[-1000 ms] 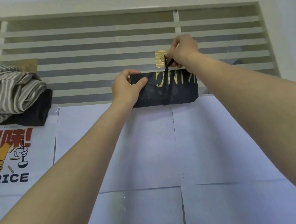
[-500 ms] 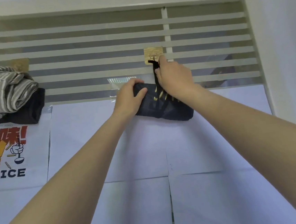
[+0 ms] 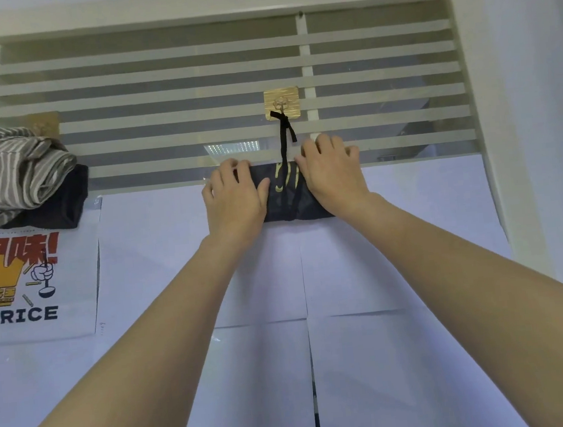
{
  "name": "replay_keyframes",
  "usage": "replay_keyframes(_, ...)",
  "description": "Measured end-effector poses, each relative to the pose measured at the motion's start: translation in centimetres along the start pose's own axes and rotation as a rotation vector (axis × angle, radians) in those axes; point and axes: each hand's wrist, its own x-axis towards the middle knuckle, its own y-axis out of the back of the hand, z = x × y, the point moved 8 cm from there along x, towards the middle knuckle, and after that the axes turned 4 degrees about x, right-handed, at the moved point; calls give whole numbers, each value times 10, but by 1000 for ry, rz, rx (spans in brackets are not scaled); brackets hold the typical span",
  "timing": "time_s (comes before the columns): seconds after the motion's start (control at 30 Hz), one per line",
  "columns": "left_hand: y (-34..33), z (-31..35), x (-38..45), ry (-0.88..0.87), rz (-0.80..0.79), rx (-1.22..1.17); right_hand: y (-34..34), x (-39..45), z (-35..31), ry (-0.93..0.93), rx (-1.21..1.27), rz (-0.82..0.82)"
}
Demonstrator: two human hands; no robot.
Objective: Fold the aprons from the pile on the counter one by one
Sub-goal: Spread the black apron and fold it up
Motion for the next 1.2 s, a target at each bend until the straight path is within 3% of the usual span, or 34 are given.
replay_keyframes(0.2, -18, 5, -21, -179, -120, 146, -7, -11, 10, -10, 128, -23)
replay_keyframes(0.43, -20, 0, -17, -300, -64, 432, -12, -5, 12, -91, 50, -68)
replay_keyframes(0.63, -29, -6, -14, -271, -103, 458, -3, -2, -1, -12, -228, 109)
replay_keyframes(0.73, -29, -5, -10, -263, -171, 401, 1, -5, 2, -52, -168, 103)
replay_keyframes(0.87, -6, 1, -21, -248, -92, 335, 17, -14, 5, -78, -45, 190)
replay_keyframes(1.03, 20, 13, -39, -256, -83, 275, 47, -36, -15, 68, -7, 311)
replay_keyframes(1.13, 22, 15, -56, -260, -129, 273, 45, -47, -32, 160, -72, 250)
replay_keyframes(1.2, 11, 11, -64, -222, -275, 255, 30, -55, -28, 137, -67, 98)
